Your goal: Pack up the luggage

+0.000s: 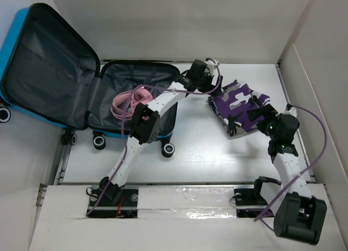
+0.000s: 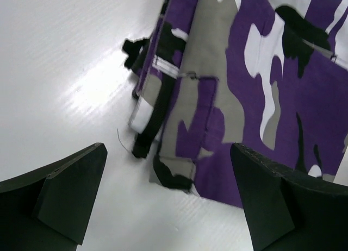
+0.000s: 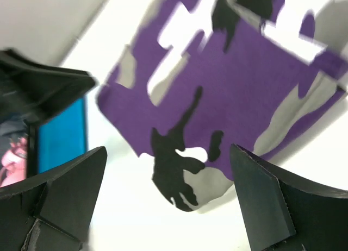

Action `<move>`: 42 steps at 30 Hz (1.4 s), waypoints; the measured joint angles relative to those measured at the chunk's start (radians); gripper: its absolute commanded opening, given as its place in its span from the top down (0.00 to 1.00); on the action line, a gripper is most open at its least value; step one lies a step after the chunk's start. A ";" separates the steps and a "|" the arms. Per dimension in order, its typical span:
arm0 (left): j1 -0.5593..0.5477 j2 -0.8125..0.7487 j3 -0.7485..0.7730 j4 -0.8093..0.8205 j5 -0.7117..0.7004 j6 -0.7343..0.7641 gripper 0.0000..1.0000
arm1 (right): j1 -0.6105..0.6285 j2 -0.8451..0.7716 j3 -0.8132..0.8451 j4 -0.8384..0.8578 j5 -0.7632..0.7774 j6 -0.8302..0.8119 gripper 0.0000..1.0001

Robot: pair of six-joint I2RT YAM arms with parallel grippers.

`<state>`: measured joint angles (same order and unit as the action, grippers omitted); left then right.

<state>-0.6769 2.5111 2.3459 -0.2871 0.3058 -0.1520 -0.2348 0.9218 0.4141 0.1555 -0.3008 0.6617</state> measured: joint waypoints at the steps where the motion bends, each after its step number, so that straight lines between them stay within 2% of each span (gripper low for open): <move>1: 0.008 0.023 0.029 0.007 0.021 -0.005 0.01 | 0.000 -0.035 0.000 -0.007 0.009 -0.003 0.00; 3: 0.025 0.056 0.063 0.037 0.067 -0.015 0.01 | 0.001 -0.092 0.000 -0.023 0.022 -0.004 0.01; 6: 0.038 0.073 0.064 0.076 0.118 -0.035 0.11 | 0.004 -0.131 0.004 -0.030 0.023 -0.006 0.01; 8: 0.035 0.085 0.064 0.102 0.146 -0.049 0.17 | 0.011 -0.120 0.011 -0.038 0.016 -0.013 0.03; 12: 0.016 0.123 0.064 0.174 0.214 -0.093 0.21 | 0.034 -0.077 0.019 -0.045 0.006 -0.019 0.03; 14: 0.008 0.145 0.064 0.195 0.237 -0.112 0.30 | 0.056 -0.070 0.019 -0.050 0.007 -0.025 0.04; 15: 0.004 0.156 0.064 0.199 0.243 -0.117 0.45 | 0.064 -0.069 0.019 -0.052 0.008 -0.029 0.04; 19: -0.002 0.172 0.031 0.235 0.221 -0.122 0.78 | 0.092 -0.070 0.023 -0.055 0.008 -0.041 0.05; 22: -0.002 0.102 -0.174 0.396 0.186 -0.146 0.90 | 0.100 -0.071 0.036 -0.067 0.007 -0.057 0.05; 25: -0.002 -0.063 -0.497 0.579 0.116 -0.200 0.94 | 0.116 -0.079 0.056 -0.079 0.005 -0.073 0.05; 27: -0.006 -0.195 -0.717 0.666 0.054 -0.241 0.90 | 0.132 -0.089 0.067 -0.082 0.002 -0.083 0.04; 28: -0.013 -0.251 -0.805 0.686 0.025 -0.260 0.78 | 0.137 -0.092 0.072 -0.083 0.000 -0.089 0.04; 30: -0.019 -0.336 -0.932 0.728 -0.023 -0.292 0.66 | 0.152 -0.092 0.083 -0.083 -0.002 -0.097 0.03; 31: -0.023 -0.365 -0.974 0.739 -0.042 -0.303 0.56 | 0.158 -0.090 0.087 -0.083 -0.005 -0.101 0.03; 32: -0.028 -0.386 -1.001 0.744 -0.055 -0.313 0.31 | 0.164 -0.086 0.090 -0.083 -0.008 -0.105 0.03; 34: -0.042 -0.412 -1.031 0.753 -0.077 -0.335 0.09 | 0.171 -0.076 0.094 -0.084 -0.011 -0.113 0.03; 39: -0.069 -0.457 -1.039 0.739 -0.141 -0.346 0.01 | 0.184 -0.066 0.094 -0.098 -0.011 -0.127 0.03; 42: -0.063 -0.466 -0.994 0.699 -0.194 -0.328 0.01 | 0.192 -0.067 0.094 -0.101 -0.010 -0.135 0.03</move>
<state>-0.7399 2.0453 1.3521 0.4118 0.1120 -0.4797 -0.0433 0.8551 0.5079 0.0547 -0.3103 0.5266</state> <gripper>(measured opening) 0.987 0.967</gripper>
